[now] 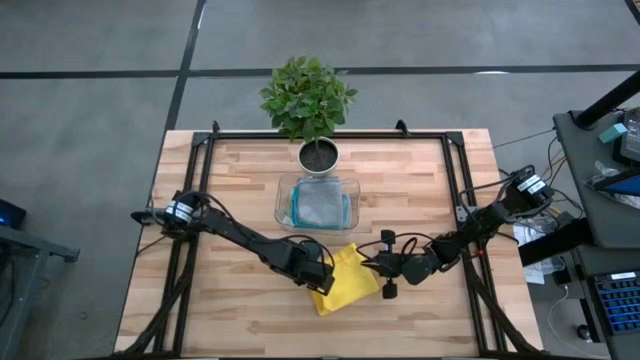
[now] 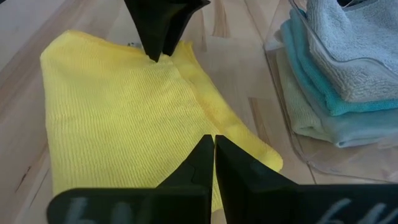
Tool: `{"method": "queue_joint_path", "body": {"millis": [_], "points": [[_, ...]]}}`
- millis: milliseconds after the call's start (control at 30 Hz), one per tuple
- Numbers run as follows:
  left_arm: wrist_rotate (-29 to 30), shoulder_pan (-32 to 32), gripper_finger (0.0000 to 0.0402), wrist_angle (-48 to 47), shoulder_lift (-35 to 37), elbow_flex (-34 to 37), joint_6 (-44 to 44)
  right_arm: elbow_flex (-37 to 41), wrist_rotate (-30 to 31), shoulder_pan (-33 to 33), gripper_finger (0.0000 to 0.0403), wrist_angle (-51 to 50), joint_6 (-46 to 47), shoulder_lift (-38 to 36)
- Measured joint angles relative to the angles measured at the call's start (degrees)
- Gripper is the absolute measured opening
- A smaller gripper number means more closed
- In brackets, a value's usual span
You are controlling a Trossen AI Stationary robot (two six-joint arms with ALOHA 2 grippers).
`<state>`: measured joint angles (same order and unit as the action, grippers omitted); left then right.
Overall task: Fold microfiber towels
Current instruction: Fold the yellow microfiber cloth
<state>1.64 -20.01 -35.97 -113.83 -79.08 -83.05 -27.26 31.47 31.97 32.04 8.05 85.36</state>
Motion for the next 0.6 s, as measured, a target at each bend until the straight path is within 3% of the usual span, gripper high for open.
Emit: {"method": "queue_joint_path", "body": {"millis": [300, 600], "points": [[-0.6, 0.3, 0.013, 9.1, 0.2, -0.4, 5.8, 0.2, -0.1, 0.0, 0.0009, -0.1, 0.3, 0.0], [-1.4, 0.8, 0.013, 6.6, 0.3, -1.2, 7.1, 0.2, -0.1, 0.0, 0.0009, -0.1, 0.3, 0.0]]}}
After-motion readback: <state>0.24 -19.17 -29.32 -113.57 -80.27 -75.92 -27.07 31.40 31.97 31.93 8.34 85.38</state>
